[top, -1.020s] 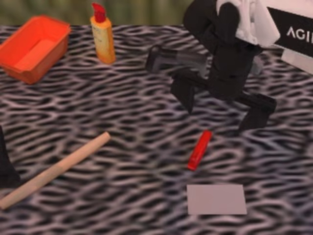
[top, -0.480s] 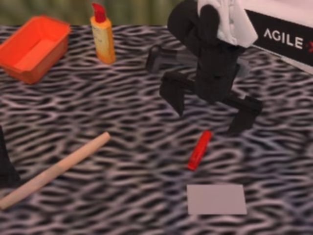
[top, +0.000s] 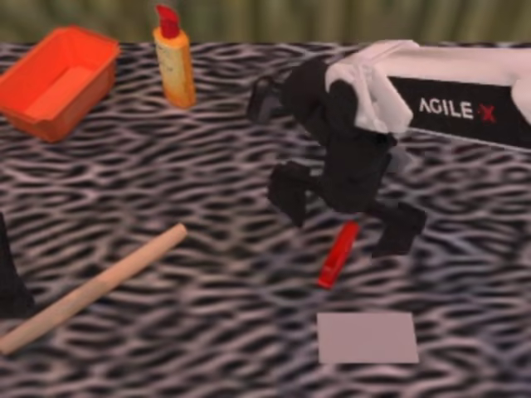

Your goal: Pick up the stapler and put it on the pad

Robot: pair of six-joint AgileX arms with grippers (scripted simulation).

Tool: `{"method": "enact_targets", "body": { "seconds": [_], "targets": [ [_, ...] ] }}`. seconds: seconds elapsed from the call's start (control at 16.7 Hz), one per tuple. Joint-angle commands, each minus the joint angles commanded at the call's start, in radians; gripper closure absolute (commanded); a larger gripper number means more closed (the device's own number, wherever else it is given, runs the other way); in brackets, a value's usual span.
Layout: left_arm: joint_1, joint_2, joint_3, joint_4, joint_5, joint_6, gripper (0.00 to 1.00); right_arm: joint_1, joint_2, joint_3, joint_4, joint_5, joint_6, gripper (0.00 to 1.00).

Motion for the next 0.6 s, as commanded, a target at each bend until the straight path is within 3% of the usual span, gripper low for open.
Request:
{"method": "enact_targets", "body": {
  "seconds": [0.42,0.6],
  "targets": [
    [0.000,0.000,0.000,0.000,0.000,0.000,0.00,0.002,0.031,-0.059,0.081,0.000,0.003,0.00],
    [0.000,0.000,0.000,0.000,0.000,0.000,0.00,0.002,0.031,-0.059,0.081,0.000,0.003,0.23]
  ]
}}
